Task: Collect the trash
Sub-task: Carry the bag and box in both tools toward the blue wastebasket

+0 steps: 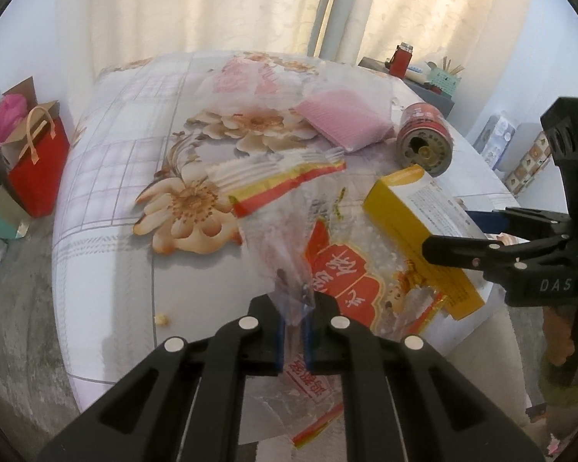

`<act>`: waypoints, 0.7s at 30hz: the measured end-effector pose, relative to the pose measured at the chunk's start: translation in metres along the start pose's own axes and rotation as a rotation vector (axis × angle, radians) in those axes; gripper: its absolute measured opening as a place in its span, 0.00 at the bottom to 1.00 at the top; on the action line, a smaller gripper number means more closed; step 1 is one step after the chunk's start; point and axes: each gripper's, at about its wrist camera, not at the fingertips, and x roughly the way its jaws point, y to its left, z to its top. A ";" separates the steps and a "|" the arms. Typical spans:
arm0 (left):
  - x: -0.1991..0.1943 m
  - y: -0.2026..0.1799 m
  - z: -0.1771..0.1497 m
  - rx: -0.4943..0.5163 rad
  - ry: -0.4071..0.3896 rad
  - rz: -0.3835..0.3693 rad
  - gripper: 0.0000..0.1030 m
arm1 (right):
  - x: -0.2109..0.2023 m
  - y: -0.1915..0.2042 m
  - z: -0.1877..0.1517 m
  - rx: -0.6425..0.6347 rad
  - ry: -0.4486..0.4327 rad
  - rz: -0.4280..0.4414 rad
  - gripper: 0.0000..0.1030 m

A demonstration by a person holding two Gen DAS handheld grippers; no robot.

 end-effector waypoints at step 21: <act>-0.047 -0.063 0.030 0.130 -0.108 -0.059 0.02 | -0.073 -0.054 -0.038 0.221 -0.177 0.124 0.66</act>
